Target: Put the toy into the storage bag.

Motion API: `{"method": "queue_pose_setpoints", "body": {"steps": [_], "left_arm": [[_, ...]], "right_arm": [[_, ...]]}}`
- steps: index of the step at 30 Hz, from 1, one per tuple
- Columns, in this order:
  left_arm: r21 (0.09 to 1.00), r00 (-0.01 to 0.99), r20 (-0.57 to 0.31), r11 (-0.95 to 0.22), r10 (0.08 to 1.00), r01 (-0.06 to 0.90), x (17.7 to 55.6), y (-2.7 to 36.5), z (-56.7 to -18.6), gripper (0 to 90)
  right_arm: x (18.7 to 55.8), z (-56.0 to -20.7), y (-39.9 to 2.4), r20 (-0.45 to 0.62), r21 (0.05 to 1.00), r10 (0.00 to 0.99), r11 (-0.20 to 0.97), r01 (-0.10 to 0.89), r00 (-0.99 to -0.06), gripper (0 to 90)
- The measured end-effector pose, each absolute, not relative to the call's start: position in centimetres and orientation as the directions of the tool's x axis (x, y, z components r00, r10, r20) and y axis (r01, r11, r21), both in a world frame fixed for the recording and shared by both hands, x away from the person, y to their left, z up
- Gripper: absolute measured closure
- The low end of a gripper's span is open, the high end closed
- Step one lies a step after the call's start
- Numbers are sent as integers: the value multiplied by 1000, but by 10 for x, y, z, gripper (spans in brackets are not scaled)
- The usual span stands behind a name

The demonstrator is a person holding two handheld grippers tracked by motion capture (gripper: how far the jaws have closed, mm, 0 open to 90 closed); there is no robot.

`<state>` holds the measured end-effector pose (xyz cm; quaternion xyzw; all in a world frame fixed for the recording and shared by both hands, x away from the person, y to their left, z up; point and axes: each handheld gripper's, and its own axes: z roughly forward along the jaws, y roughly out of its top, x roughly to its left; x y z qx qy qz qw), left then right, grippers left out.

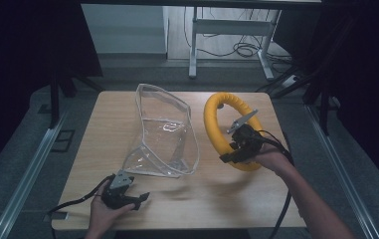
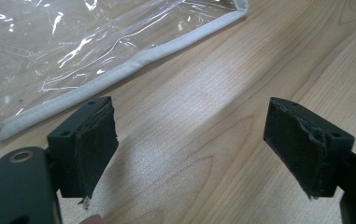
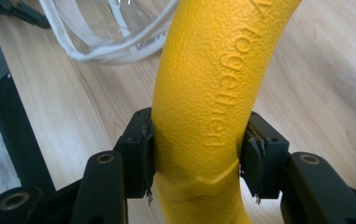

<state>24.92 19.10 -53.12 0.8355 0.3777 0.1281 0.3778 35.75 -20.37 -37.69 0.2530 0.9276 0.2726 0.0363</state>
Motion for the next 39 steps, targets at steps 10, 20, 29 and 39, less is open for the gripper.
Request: {"method": "queue_pose_setpoints", "body": {"steps": [10,20,29,39], "left_arm": [[729,681,-72,-428,728,534,250,190,-532,172],[732,680,-74,-423,729,533,249,190,-532,172],[728,683,-73,-429,726,534,250,189,-533,172],[728,682,-74,-428,727,536,250,190,-533,172]], "right_arm": [[361,-366,-202,86,597,492,671,441,-866,514],[360,-354,-200,85,666,490,620,415,-868,513],[360,-341,-196,86,725,471,575,379,-878,513],[362,-337,-191,92,754,460,547,363,-883,513]]}}
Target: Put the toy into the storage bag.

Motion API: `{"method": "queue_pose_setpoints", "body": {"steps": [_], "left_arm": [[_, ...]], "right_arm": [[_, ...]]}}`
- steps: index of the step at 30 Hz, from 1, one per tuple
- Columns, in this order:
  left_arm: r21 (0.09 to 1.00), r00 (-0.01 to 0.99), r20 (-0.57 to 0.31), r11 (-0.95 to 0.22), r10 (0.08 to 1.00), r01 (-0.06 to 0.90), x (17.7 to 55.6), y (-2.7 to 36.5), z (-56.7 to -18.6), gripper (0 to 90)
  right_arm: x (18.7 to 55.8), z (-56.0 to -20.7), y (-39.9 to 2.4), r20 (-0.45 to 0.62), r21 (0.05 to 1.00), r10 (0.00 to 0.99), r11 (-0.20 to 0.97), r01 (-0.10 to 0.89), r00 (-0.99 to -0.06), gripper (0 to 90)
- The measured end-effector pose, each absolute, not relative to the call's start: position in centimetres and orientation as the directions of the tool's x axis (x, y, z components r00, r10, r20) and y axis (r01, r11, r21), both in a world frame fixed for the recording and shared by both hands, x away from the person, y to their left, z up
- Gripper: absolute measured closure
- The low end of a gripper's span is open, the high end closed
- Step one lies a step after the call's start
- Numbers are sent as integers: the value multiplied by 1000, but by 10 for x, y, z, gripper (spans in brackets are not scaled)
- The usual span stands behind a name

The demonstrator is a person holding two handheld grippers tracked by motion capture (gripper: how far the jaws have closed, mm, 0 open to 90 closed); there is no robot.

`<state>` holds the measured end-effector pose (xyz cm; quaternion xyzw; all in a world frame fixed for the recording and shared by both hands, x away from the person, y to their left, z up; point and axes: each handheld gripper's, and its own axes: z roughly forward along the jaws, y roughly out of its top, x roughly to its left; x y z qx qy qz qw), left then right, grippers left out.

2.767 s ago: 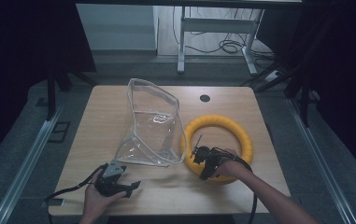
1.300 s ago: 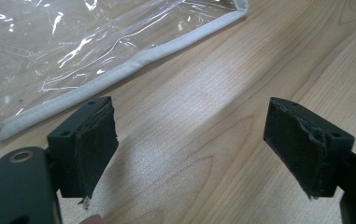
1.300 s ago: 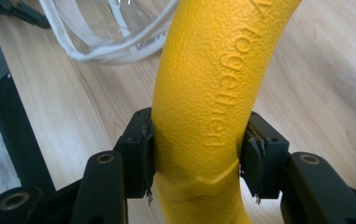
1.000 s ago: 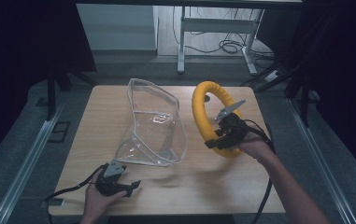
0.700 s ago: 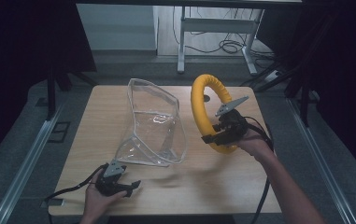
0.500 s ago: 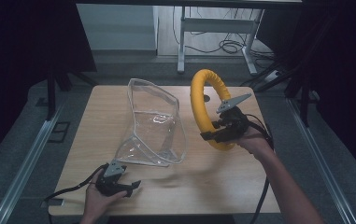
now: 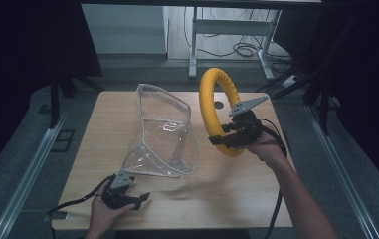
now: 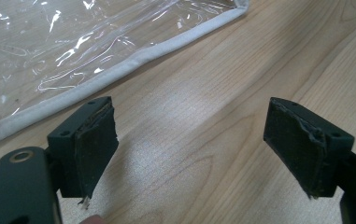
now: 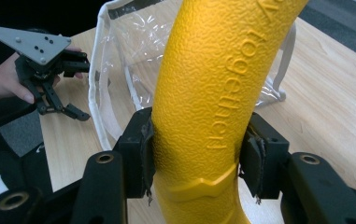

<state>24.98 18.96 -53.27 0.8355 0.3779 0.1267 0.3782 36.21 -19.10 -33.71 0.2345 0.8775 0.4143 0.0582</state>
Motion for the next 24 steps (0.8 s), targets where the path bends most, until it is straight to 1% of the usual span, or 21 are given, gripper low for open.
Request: {"method": "queue_pose_setpoints", "body": {"steps": [10,24], "left_arm": [[728,683,-75,-428,727,536,250,190,-533,172],[724,683,-73,-432,727,538,250,189,-533,172]], "right_arm": [[361,-330,-184,82,770,448,539,342,-891,512],[357,-314,-173,55,803,411,524,285,-910,511]]}}
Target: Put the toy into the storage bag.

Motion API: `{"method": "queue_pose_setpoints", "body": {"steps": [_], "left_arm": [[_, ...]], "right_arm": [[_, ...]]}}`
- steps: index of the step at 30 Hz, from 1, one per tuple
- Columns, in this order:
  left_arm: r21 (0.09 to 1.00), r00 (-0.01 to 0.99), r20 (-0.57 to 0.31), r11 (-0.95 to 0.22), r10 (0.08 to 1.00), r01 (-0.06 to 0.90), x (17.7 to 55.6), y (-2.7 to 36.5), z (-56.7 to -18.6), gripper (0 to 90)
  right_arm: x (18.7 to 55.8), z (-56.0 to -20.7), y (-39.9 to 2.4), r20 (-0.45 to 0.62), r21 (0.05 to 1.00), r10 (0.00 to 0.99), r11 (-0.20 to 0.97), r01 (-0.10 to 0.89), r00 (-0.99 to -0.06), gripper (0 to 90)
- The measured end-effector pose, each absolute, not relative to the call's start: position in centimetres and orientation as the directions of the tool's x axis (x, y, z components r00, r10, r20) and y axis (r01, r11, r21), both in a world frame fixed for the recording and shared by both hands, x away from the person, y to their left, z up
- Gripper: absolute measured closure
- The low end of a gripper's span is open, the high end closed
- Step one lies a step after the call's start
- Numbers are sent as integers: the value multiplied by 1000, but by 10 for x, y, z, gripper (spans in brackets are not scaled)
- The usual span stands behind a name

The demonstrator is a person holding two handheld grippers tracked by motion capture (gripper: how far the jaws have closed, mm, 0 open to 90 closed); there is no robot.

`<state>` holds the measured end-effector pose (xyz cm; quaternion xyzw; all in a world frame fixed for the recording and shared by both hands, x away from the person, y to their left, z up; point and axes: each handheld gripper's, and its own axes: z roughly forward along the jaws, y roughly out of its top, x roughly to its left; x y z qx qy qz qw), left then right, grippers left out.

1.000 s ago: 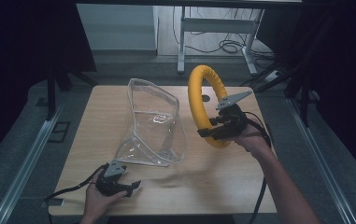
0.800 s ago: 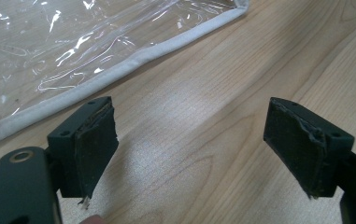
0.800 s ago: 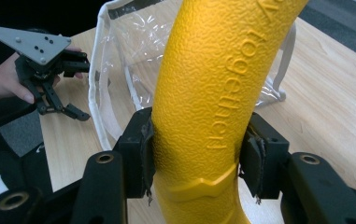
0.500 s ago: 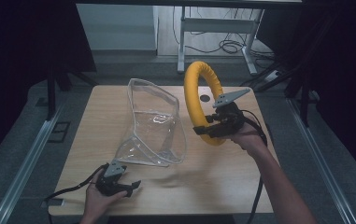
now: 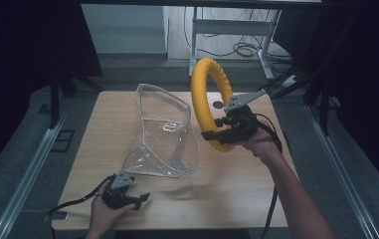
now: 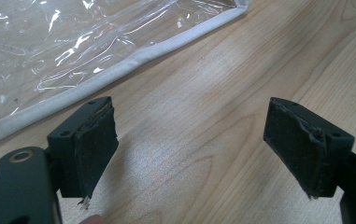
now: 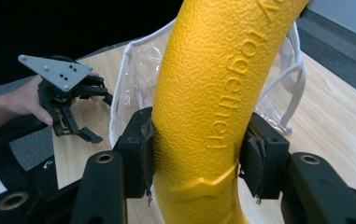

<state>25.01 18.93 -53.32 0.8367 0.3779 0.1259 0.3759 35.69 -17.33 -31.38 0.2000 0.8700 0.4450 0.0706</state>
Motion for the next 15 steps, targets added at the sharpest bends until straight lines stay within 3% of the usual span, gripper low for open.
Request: {"method": "queue_pose_setpoints", "body": {"steps": [15], "left_arm": [[724,683,-76,-431,726,539,251,190,-535,172]], "right_arm": [[354,-296,-161,46,834,383,494,246,-923,510]]}}
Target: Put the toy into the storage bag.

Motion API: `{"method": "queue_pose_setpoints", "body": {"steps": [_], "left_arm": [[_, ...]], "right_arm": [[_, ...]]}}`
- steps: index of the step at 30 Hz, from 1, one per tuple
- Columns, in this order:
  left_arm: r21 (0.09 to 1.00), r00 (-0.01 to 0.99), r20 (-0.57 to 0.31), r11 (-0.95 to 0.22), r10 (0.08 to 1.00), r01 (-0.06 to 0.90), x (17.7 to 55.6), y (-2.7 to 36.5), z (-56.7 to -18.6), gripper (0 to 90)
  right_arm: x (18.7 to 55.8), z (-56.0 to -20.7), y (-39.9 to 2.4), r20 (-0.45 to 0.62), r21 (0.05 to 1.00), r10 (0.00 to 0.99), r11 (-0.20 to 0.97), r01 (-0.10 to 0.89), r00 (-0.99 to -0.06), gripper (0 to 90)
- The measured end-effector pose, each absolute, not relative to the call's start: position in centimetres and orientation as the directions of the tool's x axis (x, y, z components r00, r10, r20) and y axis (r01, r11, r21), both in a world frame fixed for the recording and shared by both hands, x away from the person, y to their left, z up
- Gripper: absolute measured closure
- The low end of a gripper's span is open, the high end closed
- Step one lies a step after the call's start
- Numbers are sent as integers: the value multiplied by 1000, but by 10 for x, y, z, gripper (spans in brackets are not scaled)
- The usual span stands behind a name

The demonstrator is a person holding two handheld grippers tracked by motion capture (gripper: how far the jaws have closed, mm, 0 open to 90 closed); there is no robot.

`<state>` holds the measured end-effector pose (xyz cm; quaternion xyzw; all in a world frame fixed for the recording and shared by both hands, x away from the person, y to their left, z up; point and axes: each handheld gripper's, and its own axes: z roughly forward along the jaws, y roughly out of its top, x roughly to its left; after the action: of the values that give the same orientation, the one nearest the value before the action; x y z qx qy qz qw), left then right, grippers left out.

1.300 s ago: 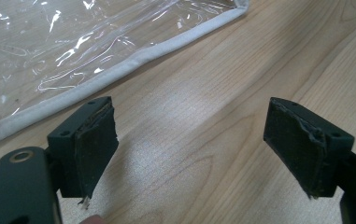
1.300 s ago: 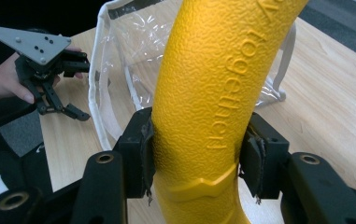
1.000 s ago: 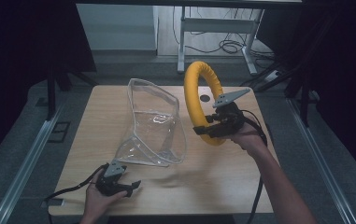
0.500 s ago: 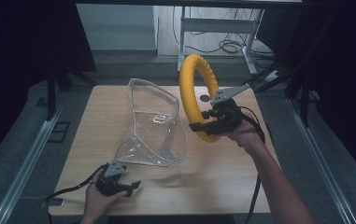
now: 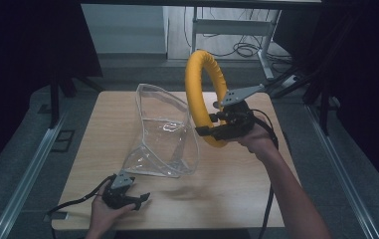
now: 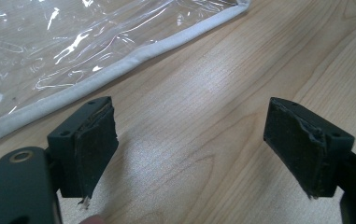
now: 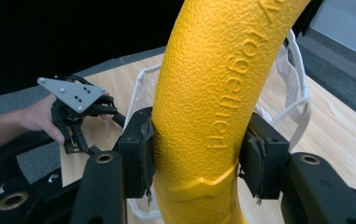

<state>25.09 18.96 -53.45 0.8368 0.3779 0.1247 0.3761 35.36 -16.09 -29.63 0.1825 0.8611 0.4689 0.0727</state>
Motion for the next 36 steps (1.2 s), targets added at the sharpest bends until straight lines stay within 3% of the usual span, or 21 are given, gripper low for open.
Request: {"method": "queue_pose_setpoints", "body": {"steps": [36], "left_arm": [[720,683,-76,-434,726,542,251,190,-535,172]], "right_arm": [[343,-271,-139,36,874,313,450,181,-949,509]]}}
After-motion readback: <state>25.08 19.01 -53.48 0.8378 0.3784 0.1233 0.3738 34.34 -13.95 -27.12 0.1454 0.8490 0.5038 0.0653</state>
